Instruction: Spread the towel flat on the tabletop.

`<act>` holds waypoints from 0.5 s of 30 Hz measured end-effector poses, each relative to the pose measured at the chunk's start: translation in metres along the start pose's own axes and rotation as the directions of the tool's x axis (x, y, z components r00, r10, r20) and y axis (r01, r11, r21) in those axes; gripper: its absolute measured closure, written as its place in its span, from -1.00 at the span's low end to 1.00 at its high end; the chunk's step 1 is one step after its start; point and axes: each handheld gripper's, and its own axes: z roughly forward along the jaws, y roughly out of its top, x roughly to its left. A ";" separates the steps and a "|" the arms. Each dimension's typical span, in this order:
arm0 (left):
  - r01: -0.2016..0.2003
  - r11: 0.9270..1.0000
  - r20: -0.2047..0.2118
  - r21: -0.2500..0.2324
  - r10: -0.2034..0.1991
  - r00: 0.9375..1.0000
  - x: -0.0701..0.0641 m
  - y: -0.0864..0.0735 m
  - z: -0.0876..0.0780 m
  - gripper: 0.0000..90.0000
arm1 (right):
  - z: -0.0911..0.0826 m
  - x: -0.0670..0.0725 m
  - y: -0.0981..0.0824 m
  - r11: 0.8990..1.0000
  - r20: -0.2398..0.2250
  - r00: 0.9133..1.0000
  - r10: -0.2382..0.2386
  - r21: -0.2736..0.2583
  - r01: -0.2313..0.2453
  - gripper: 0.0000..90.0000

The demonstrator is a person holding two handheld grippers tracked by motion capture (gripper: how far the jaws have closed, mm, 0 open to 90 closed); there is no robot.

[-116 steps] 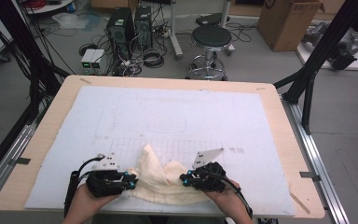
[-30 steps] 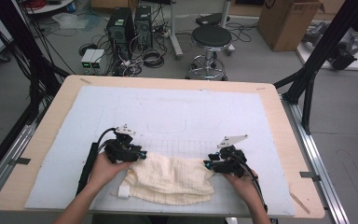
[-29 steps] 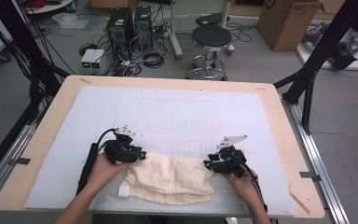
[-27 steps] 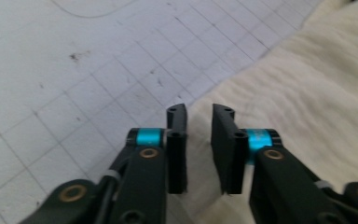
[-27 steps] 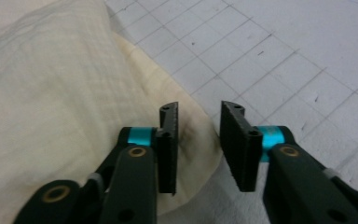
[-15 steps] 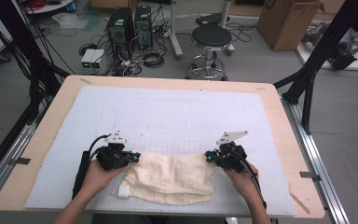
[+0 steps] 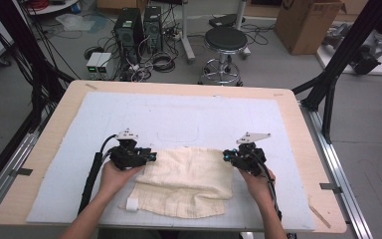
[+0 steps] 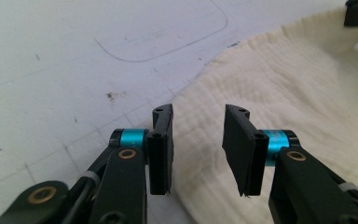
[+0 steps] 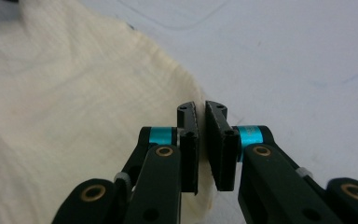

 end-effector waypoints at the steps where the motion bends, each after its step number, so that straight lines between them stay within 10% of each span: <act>1: 0.011 1.000 -0.010 0.003 -0.011 1.000 0.002 0.001 0.002 0.31 | 0.003 -0.001 -0.001 1.000 -0.002 1.000 0.008 0.018 -0.008 0.86; 4: 0.016 0.999 -0.014 0.042 -0.016 1.000 0.004 0.005 0.008 0.26 | 0.004 -0.001 -0.001 1.000 -0.002 1.000 0.002 0.013 -0.002 0.85; 8: -0.079 0.994 -0.011 0.075 0.080 0.997 -0.003 0.003 0.008 0.81 | 0.006 -0.001 -0.002 1.000 -0.009 1.000 0.008 0.025 -0.008 0.83; 15: -0.227 0.963 0.093 0.149 0.215 0.972 -0.028 -0.005 -0.008 0.92 | 0.000 0.001 -0.003 1.000 -0.017 1.000 0.001 0.007 -0.001 0.82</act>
